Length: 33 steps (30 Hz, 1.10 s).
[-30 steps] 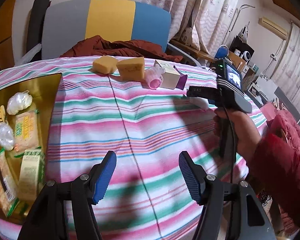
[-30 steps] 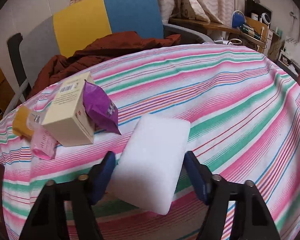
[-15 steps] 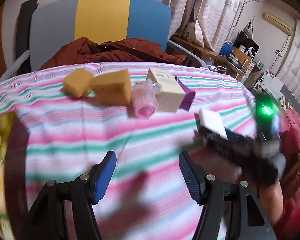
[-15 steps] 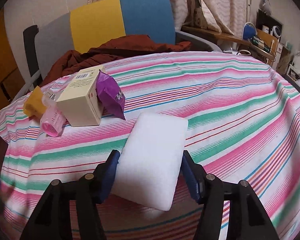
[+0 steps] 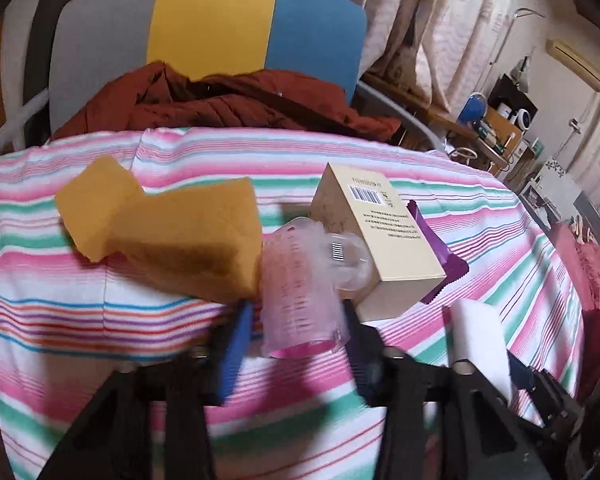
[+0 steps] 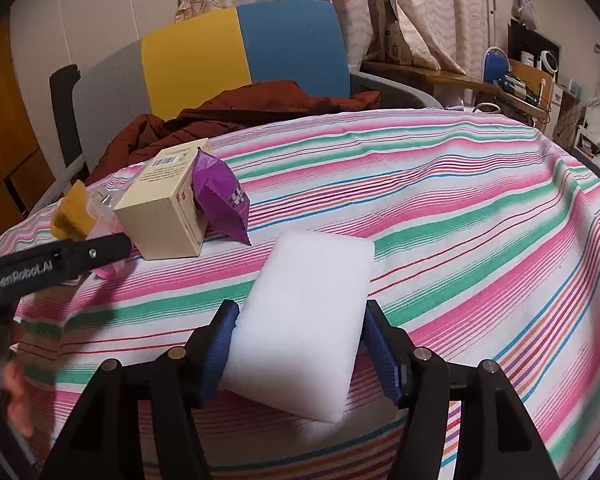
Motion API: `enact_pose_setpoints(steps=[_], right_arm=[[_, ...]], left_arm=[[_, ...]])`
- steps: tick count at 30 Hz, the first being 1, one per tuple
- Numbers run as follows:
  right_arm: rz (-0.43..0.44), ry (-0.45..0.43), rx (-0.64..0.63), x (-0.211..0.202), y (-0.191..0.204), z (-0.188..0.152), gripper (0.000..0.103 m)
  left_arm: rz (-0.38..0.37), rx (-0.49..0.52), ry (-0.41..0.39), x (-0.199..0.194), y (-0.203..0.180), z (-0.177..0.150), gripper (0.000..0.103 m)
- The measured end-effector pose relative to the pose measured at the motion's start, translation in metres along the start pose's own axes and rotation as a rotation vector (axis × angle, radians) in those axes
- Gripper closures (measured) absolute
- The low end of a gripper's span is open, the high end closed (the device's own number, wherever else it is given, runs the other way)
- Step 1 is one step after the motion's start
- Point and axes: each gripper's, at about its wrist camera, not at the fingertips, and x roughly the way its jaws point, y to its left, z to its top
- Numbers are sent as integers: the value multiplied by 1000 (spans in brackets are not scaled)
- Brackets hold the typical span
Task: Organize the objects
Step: 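Grasp the pink hair curler with the left tool while the right tool holds the foam block, then set the white foam block down and grasp a yellow sponge with the right tool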
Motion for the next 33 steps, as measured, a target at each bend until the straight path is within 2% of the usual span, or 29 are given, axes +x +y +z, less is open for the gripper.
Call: enact_pose_setpoints(steps=[3, 9, 20, 23, 26, 28, 30, 33], right_arm=[[-2, -4, -2, -1, 0, -2, 40], [2, -8, 1, -1, 0, -2, 40], [-2, -2, 0, -1, 2, 0, 39], [2, -8, 2, -4, 2, 0, 33], [-15, -67, 28, -20, -3, 1, 32], [-43, -137, 33, -40, 0, 1, 27], [-4, -179, 28, -57, 11, 2, 21], [179, -155, -5, -69, 42, 9, 19]], left_arm=[[-7, 72, -35, -7, -2, -14, 67], [-95, 28, -37, -32, 4, -41, 67], [-143, -27, -28, -64, 23, -79, 67], [-166, -74, -14, -70, 36, -89, 67], [-192, -83, -9, -77, 43, -103, 67], [-198, -65, -14, -81, 41, -108, 67], [-197, -45, -19, -83, 38, -111, 67], [-206, -48, -22, -83, 38, -111, 67]])
